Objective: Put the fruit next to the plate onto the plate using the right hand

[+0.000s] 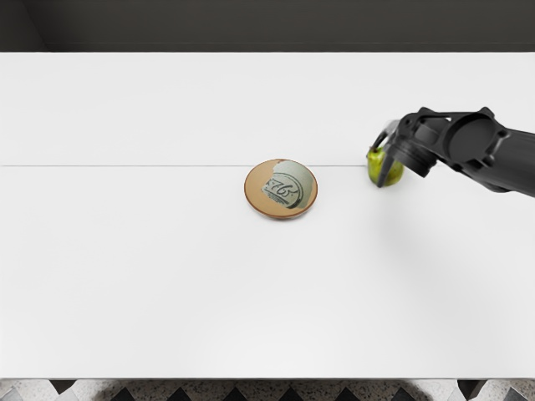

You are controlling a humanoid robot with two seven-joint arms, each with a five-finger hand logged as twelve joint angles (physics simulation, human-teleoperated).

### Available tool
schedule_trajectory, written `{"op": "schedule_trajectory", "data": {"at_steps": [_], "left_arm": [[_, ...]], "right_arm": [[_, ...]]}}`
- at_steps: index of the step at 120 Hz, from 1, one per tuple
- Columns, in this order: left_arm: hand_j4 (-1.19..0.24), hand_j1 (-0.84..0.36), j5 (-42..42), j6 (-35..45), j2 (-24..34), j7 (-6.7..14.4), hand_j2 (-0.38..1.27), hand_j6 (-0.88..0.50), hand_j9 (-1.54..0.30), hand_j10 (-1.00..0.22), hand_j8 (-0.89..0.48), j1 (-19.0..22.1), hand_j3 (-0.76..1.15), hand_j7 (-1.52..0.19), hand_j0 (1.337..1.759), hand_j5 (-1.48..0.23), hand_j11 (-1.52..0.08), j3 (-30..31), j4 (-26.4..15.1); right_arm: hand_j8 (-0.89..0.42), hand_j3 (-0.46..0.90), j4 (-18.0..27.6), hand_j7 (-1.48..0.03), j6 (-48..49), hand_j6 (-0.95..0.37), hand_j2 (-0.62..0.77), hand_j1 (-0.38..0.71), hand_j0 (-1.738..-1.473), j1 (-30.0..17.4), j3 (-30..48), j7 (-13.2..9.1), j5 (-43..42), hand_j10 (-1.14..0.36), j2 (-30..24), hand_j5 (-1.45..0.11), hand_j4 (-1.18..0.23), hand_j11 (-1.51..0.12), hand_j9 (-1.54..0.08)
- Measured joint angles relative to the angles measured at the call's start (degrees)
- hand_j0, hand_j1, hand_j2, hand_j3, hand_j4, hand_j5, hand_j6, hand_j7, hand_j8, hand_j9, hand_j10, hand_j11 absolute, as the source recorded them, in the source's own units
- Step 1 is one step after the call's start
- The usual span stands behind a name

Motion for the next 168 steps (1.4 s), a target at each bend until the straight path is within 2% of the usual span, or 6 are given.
{"op": "schedule_trajectory", "data": {"at_steps": [14,29,51,77,150,168], "left_arm": [[0.0,0.35,0.0,0.01,0.0,0.0,0.0,0.0,0.0,0.0,0.0,0.0,0.0,0.0,1.658,0.0,0.0,0.0,0.0],[0.0,0.35,0.01,0.01,0.0,0.0,0.0,0.0,0.0,0.0,0.0,0.0,0.0,0.0,1.658,0.0,0.0,-0.02,0.0],[0.0,0.35,0.01,0.01,0.0,0.0,0.0,0.0,0.0,0.0,0.0,0.0,0.0,0.0,1.658,0.0,0.0,-0.02,0.0],[0.0,0.35,0.01,0.01,0.0,0.0,0.0,0.0,0.0,0.0,0.0,0.0,0.0,0.0,1.658,0.0,0.0,-0.01,0.0],[0.0,0.35,0.01,0.02,0.0,0.0,0.0,0.0,0.0,0.0,0.0,0.0,0.0,0.0,1.658,0.0,0.0,-0.01,0.0],[0.0,0.35,0.0,0.02,0.0,0.0,0.0,0.0,0.0,0.0,0.0,0.0,0.0,0.0,1.658,0.0,0.0,-0.01,0.0]], "right_arm": [[-0.38,0.0,-2.55,-1.01,2.65,-0.47,0.19,0.13,-1.647,-1.24,1.96,-0.01,-0.25,-0.47,-0.47,-1.04,-0.76,-1.04,-1.04],[-0.32,0.0,-4.83,-1.07,12.25,-0.39,0.44,0.2,-1.653,-1.13,10.78,0.03,0.5,-0.42,-2.48,-1.14,-0.75,-1.15,-1.13],[-0.26,0.0,-6.14,-1.11,15.49,-0.35,0.46,0.25,-1.654,-0.17,15.74,0.0,0.64,-0.35,3.15,-1.19,-0.69,-1.16,-1.18],[-0.22,0.0,-7.0,-1.12,14.91,-0.32,0.58,0.31,-1.655,0.97,17.25,0.01,0.76,-0.31,8.81,-1.24,-0.64,-1.21,-1.21],[-0.2,0.0,-7.11,-1.13,14.84,-0.31,0.58,0.32,-1.655,1.76,17.5,0.01,0.91,-0.3,9.65,-1.28,-0.63,-1.23,-1.24],[-0.14,0.0,-7.38,-0.64,14.57,-0.2,0.3,0.05,-1.656,1.75,17.32,0.01,0.45,-0.19,9.66,-0.71,-0.37,-0.69,-0.69]]}}
